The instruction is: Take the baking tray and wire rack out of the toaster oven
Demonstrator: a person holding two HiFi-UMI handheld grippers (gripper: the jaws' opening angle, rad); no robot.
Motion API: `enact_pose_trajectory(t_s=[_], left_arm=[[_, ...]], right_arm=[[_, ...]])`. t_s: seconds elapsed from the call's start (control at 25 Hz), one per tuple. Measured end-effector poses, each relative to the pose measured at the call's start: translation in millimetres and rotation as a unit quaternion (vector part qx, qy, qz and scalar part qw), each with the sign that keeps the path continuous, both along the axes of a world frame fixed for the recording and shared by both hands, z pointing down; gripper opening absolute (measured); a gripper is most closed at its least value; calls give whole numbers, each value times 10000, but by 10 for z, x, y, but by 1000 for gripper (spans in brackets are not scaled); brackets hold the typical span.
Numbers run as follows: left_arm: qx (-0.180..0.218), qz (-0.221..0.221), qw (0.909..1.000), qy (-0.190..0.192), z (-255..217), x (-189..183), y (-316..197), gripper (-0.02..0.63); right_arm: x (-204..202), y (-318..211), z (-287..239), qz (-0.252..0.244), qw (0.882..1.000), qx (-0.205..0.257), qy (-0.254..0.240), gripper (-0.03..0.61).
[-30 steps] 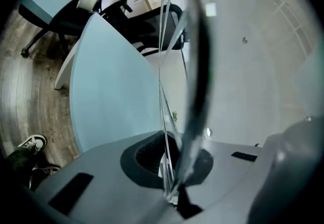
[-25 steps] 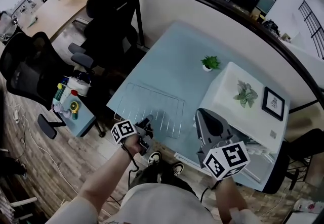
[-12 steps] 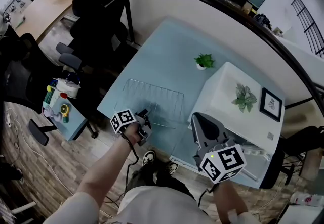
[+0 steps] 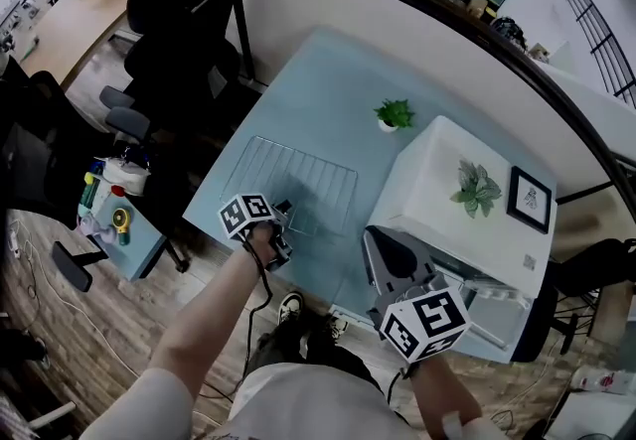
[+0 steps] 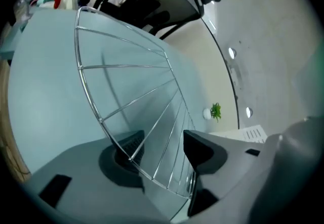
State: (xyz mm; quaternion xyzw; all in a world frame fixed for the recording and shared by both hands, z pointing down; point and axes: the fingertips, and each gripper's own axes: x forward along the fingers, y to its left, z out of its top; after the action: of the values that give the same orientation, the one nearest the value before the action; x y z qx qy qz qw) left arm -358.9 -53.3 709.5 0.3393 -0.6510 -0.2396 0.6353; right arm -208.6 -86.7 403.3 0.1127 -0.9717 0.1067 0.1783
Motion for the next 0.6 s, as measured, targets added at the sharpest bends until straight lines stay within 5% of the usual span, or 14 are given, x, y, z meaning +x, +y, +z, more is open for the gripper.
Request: enact_pose_trajectory(t_s=[0.24,0.6], left_arm=[[-633,748,9936,-555,-27,54,8,329],[-1515,1030,9782,-975,39,133,151,425]], right_arm=[[80,8,29,102,9999,-81,-29,3],[329,26,-6,298,9995,-118,-74,3]])
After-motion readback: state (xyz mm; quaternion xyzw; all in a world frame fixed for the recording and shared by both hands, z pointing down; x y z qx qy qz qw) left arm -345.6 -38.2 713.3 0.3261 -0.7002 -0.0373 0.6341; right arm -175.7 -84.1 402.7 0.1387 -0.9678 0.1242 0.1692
